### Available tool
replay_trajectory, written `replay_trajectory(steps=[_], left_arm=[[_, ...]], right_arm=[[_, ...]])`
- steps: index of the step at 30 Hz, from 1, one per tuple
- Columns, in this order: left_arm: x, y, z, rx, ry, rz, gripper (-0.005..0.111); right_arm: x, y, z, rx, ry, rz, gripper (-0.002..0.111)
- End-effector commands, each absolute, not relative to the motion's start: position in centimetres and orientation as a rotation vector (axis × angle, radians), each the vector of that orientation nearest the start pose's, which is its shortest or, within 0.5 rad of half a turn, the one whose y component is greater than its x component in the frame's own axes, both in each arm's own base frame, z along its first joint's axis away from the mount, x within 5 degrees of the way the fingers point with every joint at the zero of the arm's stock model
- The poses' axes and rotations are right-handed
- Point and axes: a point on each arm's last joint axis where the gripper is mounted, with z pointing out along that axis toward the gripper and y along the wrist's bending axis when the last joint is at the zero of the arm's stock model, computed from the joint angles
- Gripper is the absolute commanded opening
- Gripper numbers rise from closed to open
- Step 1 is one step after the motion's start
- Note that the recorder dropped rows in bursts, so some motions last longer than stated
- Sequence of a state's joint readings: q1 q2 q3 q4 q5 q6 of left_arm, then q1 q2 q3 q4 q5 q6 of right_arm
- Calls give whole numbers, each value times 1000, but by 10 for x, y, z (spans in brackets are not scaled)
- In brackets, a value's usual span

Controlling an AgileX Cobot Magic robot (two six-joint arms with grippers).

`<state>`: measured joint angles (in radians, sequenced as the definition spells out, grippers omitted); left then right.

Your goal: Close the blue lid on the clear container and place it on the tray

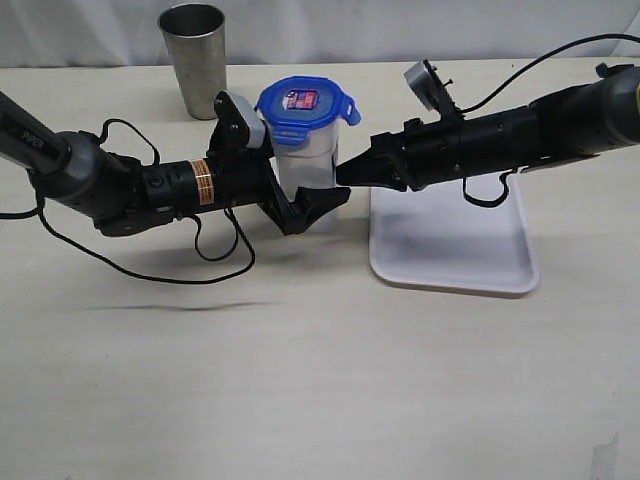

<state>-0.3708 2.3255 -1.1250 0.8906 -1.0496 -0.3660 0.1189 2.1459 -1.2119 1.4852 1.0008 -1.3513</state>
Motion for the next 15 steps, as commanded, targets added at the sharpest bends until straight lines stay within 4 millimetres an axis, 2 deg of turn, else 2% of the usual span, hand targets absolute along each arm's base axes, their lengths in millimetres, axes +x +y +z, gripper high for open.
replay_trajectory(steps=[1,15], left_arm=[[366,-210,71,989,1543,-828,105],[366,-210,70,994,1542,-829,105]], right_arm=[[382,121,122,-478,2346,1322,4],[383,121,120,-430,2383,1301,4]])
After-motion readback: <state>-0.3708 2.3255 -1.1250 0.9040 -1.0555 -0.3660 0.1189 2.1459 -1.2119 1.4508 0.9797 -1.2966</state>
